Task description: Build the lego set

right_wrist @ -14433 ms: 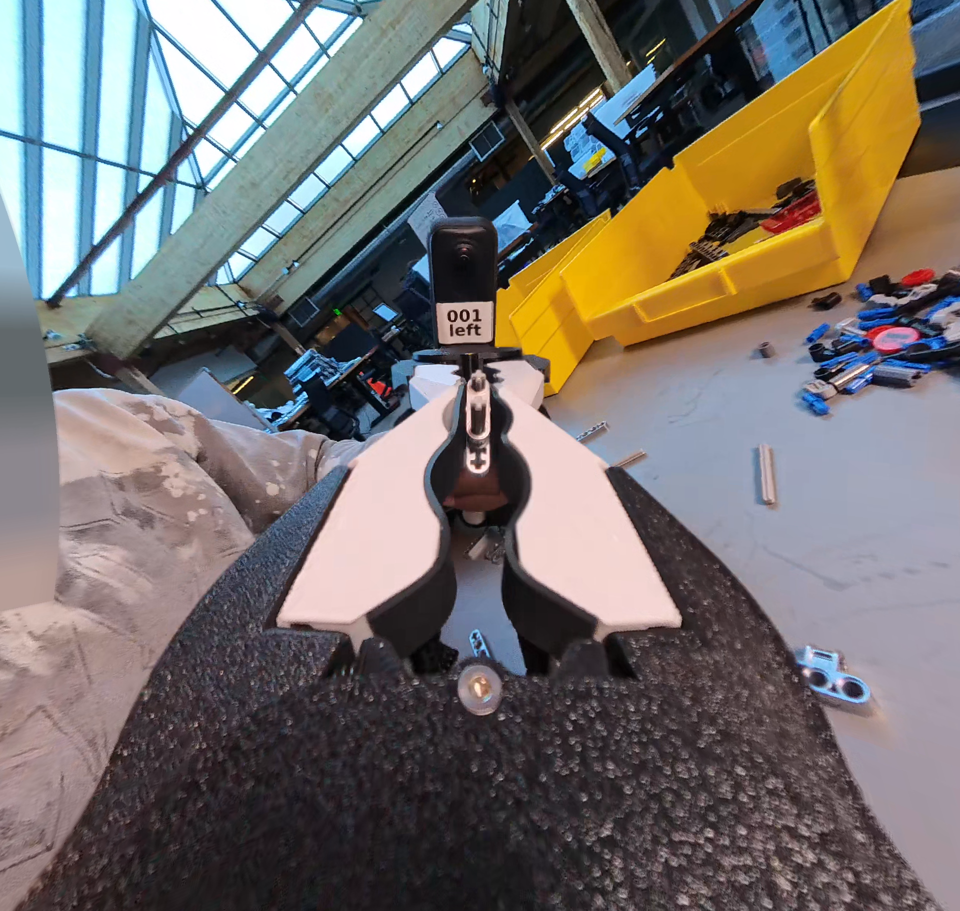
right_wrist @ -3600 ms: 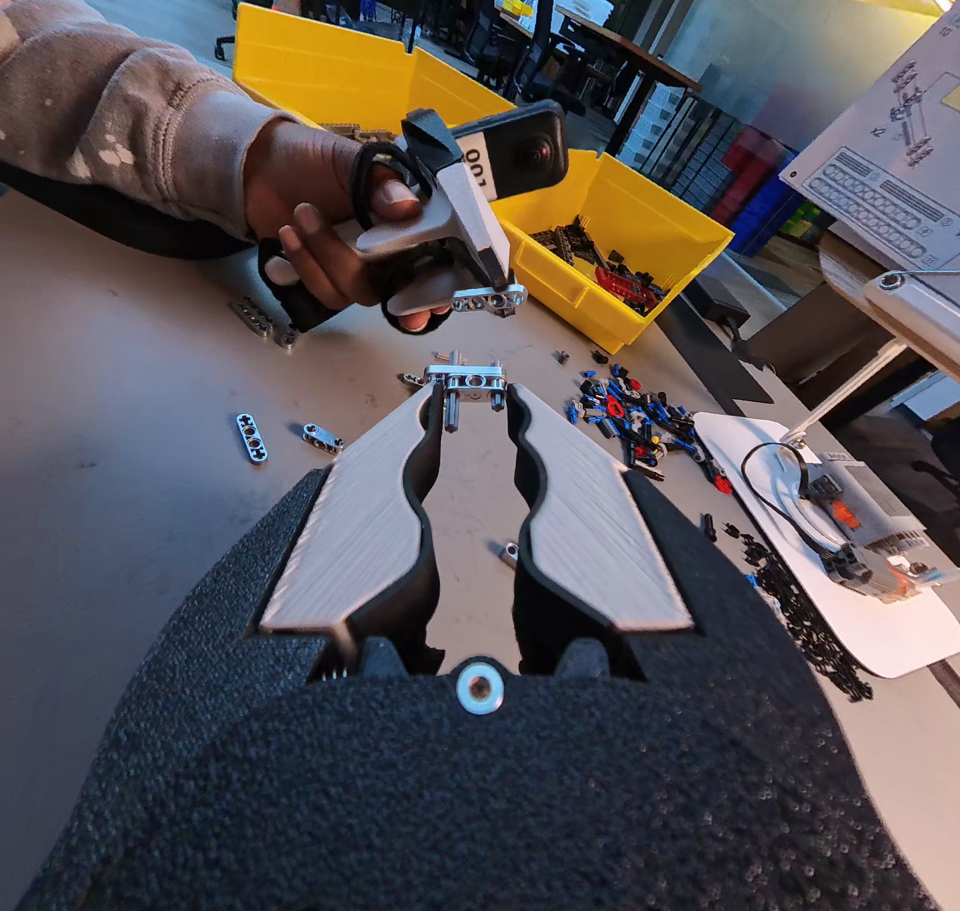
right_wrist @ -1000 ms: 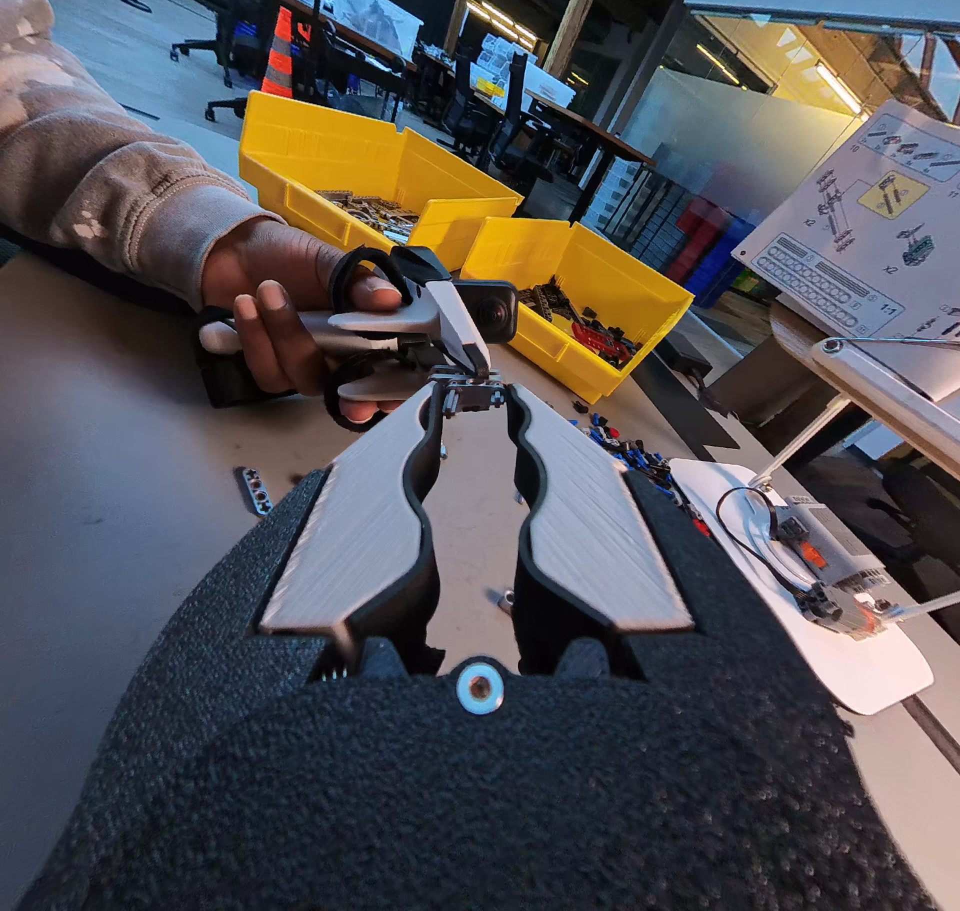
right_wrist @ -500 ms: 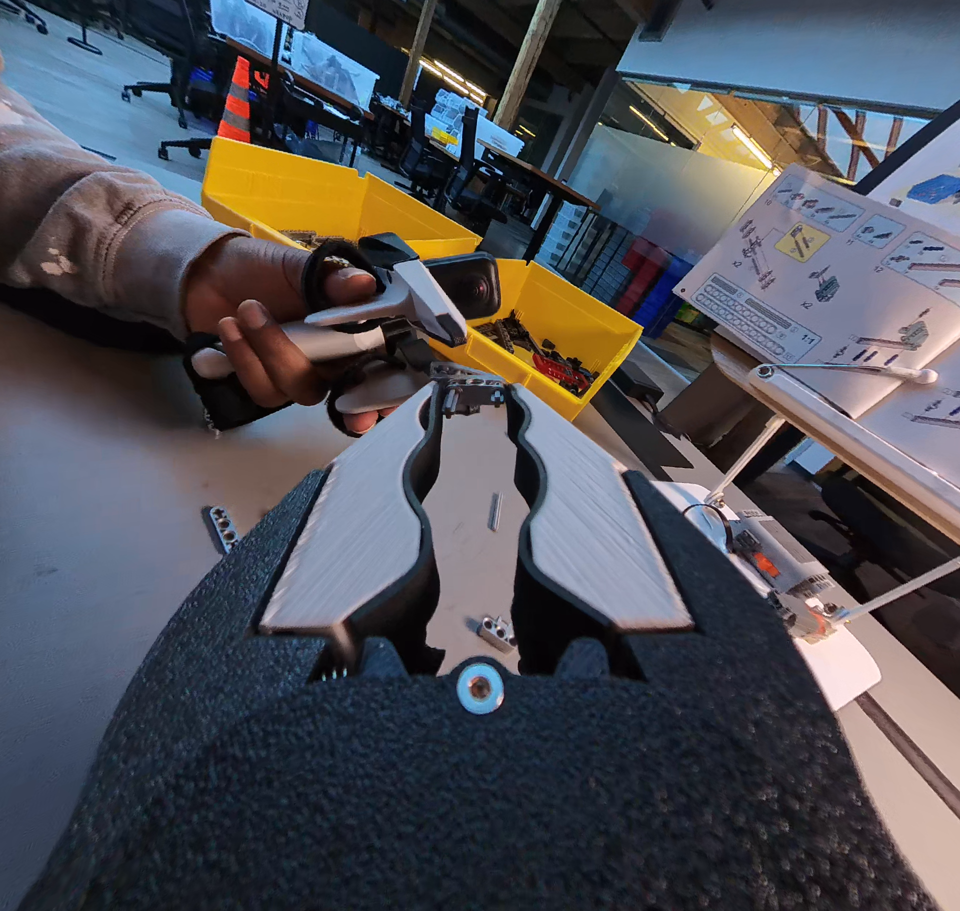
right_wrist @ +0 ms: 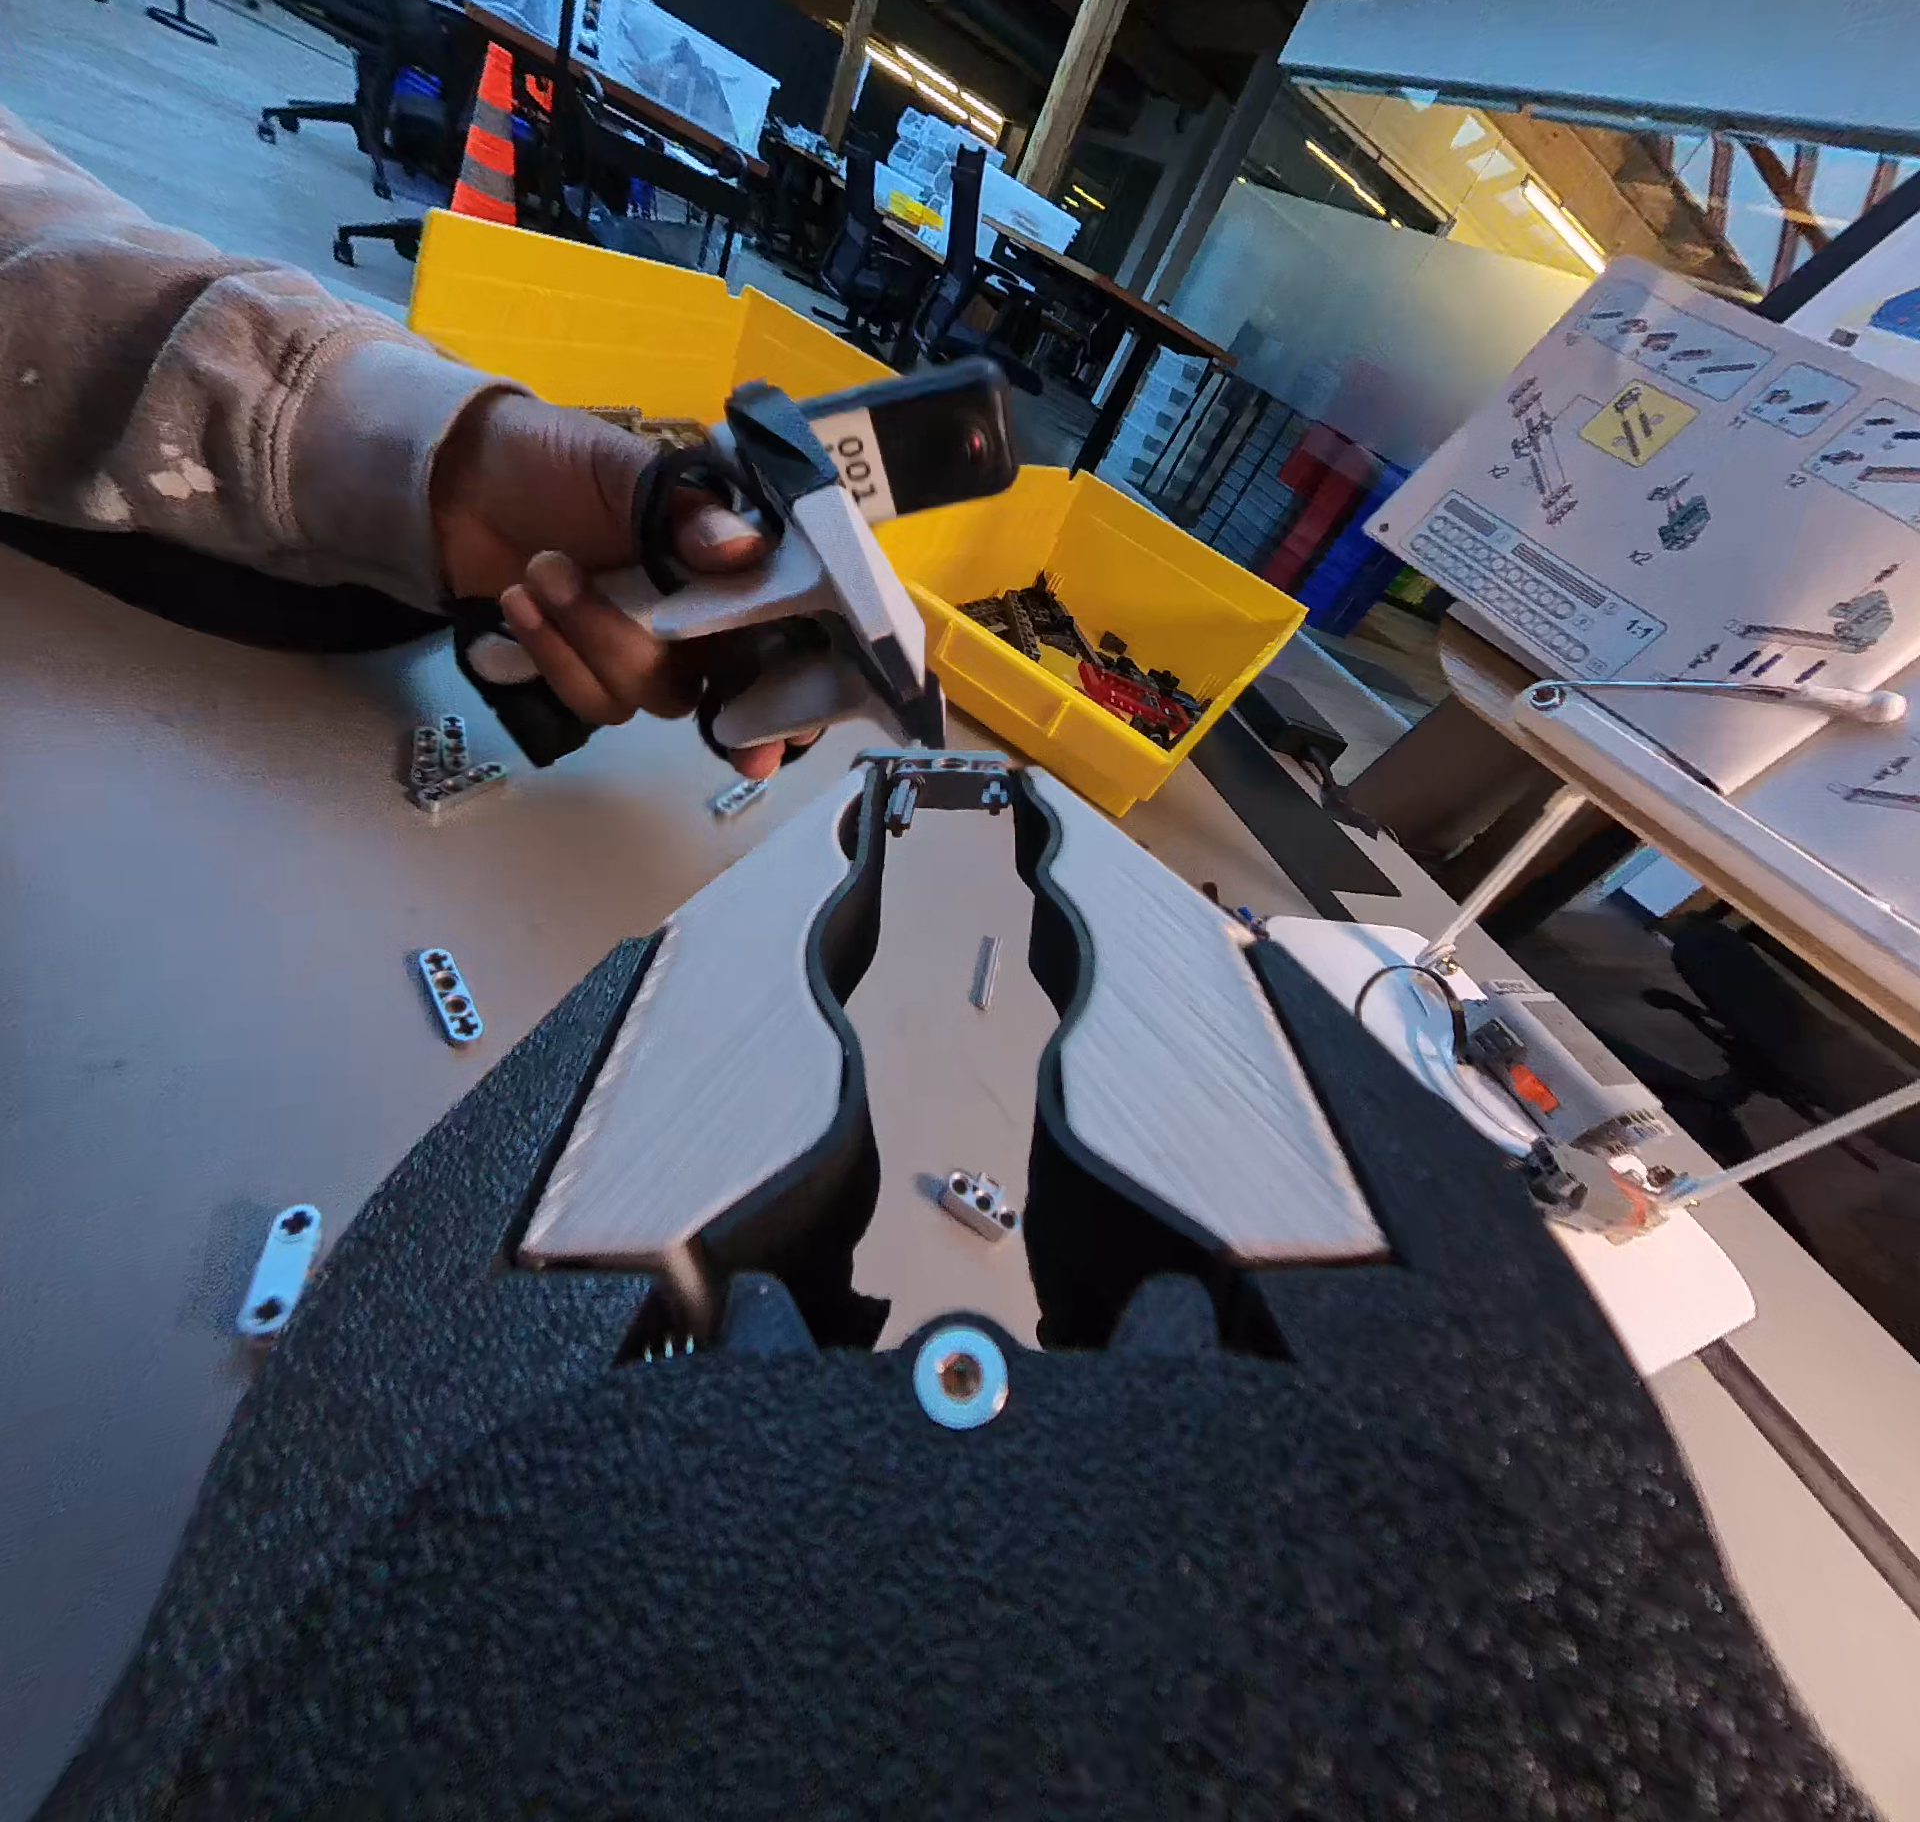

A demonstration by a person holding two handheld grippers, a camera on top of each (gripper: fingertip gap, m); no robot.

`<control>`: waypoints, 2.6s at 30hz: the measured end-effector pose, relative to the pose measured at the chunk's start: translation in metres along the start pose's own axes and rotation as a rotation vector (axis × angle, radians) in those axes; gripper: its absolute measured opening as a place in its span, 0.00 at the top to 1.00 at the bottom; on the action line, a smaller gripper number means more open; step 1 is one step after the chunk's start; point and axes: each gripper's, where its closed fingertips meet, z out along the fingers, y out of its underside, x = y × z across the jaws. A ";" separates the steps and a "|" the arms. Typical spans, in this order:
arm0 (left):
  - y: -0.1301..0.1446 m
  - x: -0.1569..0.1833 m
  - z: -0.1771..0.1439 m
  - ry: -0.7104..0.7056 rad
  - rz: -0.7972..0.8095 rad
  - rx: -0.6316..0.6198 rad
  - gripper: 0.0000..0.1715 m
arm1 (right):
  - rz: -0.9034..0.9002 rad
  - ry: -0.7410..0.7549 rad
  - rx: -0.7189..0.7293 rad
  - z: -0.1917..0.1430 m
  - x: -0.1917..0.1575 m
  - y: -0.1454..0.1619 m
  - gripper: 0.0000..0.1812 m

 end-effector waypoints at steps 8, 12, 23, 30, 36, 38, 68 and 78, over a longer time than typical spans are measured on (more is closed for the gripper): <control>-0.033 -0.014 -0.067 -0.506 0.593 -0.178 0.86 | 0.007 -0.024 -0.074 0.003 -0.001 0.019 0.88; -0.027 -0.006 -0.075 -0.521 0.634 -0.211 0.83 | 0.017 -0.001 -0.082 -0.001 0.007 0.022 0.88; 0.062 -0.029 -0.070 -0.624 0.685 -0.676 0.85 | 0.026 0.088 -0.094 -0.017 0.037 0.024 0.88; 0.096 -0.024 -0.065 -0.591 0.608 -0.746 0.89 | 0.013 0.084 -0.107 -0.018 0.036 0.025 0.88; 0.126 -0.030 -0.054 -0.603 0.593 -0.779 0.89 | 0.006 0.082 -0.120 -0.017 0.036 0.028 0.88; 0.131 -0.030 -0.048 -0.597 0.593 -0.772 0.89 | 0.009 0.078 -0.122 -0.017 0.035 0.028 0.88; 0.107 -0.035 -0.002 -0.441 0.609 -0.753 0.97 | 0.020 0.029 -0.102 -0.013 0.023 0.025 0.88; -0.009 0.013 0.026 0.206 -0.167 0.075 0.97 | 0.044 -0.011 0.045 -0.014 0.012 -0.004 0.88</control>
